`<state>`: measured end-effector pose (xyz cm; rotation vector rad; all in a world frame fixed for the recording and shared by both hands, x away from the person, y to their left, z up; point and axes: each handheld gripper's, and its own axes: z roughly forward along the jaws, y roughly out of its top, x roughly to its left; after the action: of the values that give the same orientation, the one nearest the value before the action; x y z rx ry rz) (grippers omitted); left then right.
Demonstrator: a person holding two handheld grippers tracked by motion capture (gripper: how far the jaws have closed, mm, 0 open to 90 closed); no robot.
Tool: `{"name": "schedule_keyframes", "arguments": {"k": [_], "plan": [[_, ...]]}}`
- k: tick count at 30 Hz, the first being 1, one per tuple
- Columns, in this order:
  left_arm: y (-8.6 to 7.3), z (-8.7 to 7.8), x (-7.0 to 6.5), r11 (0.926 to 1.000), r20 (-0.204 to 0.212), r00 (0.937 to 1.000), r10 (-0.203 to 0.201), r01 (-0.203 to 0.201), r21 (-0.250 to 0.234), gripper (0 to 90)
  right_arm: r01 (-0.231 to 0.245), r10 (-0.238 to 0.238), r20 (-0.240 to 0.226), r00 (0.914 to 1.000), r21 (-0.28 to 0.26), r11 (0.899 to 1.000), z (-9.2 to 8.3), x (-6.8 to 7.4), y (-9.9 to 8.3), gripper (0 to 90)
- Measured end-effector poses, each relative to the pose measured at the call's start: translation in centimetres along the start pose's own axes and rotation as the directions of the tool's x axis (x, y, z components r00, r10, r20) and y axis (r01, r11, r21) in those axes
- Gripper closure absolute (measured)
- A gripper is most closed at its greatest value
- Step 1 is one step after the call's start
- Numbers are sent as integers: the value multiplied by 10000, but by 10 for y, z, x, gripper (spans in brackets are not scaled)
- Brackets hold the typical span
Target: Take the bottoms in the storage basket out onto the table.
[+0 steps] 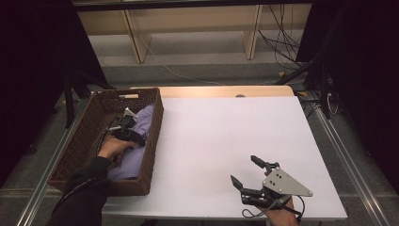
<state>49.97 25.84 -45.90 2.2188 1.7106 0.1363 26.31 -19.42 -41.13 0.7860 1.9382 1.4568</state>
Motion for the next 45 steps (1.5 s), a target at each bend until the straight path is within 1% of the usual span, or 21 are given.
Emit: {"name": "schedule_keyframes", "arguments": {"k": [3,4,5,8,11,15,20,23,24,26,28,30,32,33,34,35,37,39,40,42,45], "plan": [[0,-2,0,10000,-87,10000,48,-49,-56,579,29,-29,-24,10000,-6,10000,0,0,0,183],[0,-2,1,9999,-36,10000,62,-62,-79,602,19,-19,-31,10000,-10,10000,0,0,0,184],[0,-3,1,10000,141,9999,1,0,-95,680,6,-6,-27,10000,-9,10000,0,0,0,184],[0,-4,-1,9997,157,9996,238,-237,-94,749,3,-3,-28,10000,22,10000,0,0,0,184],[0,-6,-2,9995,218,9994,283,-279,-172,768,17,-17,-33,10000,59,10000,1,0,0,185],[0,-11,-2,9991,495,9985,250,-232,-366,778,3,-3,-22,10000,22,10000,1,-1,0,186],[0,-21,-1,9956,793,9968,104,-29,-939,784,2,-2,-8,10000,-4,10000,1,-1,0,186],[0,-31,-2,9908,1008,9948,142,-4,-1356,785,14,-14,-2,10000,-3,10000,1,-1,0,186],[0,-35,-3,9880,1104,9938,116,56,-1544,786,7,-7,1,10000,0,10000,1,-1,0,186],[-1,-44,-2,9806,1348,9909,47,218,-1947,786,-2,2,5,10000,7,10000,1,-1,0,186],[-4,-52,-2,9706,1645,9864,-57,451,-2363,787,-1,1,8,10000,9,10000,1,-1,0,186],[-7,-61,-1,9559,1975,9802,-110,682,-2857,787,11,-11,7,10000,42,10000,1,0,0,186],[-13,-71,-2,9381,2266,9739,-136,908,-3342,787,3,-3,5,10000,29,10000,1,0,0,186],[-16,-75,-1,9313,2429,9700,-114,988,-3507,787,10,-10,23,10000,21,10000,1,0,0,186],[-19,-79,-1,9226,2559,9666,-126,1099,-3697,787,2,-2,20,10000,15,10000,1,0,0,186],[-21,-82,-1,9163,2615,9652,-98,1133,-3841,787,8,-8,17,10000,9,10000,1,0,0,186],[-25,-88,-1,9044,2642,9645,-64,1183,-4100,787,25,-25,21,10000,15,10000,0,0,0,186],[-28,-95,-1,8938,2699,9629,-7,1216,-4317,787,13,-13,24,10000,7,10000,0,0,0,185],[-29,-98,0,8879,2744,9616,11,1253,-4427,787,7,-7,15,10000,19,10000,1,0,0,186],[-30,-105,0,8776,2749,9614,67,1261,-4625,787,30,-30,-10,10000,21,10000,1,0,0,185],[-31,-114,-2,8611,2823,9591,209,1262,-4924,787,53,-53,-18,10000,-2,10000,1,1,0,186]]}}
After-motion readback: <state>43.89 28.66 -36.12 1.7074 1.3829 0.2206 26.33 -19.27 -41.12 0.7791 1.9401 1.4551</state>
